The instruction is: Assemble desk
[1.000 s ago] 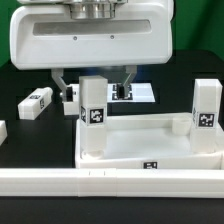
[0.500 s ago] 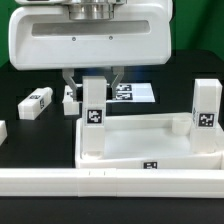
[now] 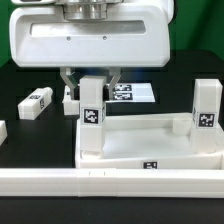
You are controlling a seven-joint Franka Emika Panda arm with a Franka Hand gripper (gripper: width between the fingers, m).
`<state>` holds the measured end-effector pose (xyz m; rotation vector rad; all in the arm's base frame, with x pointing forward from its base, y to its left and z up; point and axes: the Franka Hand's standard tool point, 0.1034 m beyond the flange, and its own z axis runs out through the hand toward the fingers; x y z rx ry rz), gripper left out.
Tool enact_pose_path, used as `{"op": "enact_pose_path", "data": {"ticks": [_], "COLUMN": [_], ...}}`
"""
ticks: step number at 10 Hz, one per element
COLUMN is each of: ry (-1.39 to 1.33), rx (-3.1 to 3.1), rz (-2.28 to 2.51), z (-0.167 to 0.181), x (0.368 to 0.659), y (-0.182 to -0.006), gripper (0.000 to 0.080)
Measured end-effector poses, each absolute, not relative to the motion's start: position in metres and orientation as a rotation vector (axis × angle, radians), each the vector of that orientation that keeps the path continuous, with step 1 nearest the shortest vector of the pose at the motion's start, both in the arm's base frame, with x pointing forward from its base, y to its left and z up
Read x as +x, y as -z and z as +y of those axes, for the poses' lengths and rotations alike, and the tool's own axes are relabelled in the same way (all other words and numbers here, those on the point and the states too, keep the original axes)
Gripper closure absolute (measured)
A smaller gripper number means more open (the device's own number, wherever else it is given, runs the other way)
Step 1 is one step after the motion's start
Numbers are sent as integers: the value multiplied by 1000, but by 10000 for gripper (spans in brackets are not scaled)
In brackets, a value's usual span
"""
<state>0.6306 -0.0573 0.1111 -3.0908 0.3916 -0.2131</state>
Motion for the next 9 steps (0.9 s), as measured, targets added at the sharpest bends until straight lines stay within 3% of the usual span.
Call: {"op": "enact_pose_path", "data": {"ticks": [9], "ry": [157], "rx": [-2504], "rz": [1708], "z": [-62], "x": [630], "y": [-109], "gripper": [509]}}
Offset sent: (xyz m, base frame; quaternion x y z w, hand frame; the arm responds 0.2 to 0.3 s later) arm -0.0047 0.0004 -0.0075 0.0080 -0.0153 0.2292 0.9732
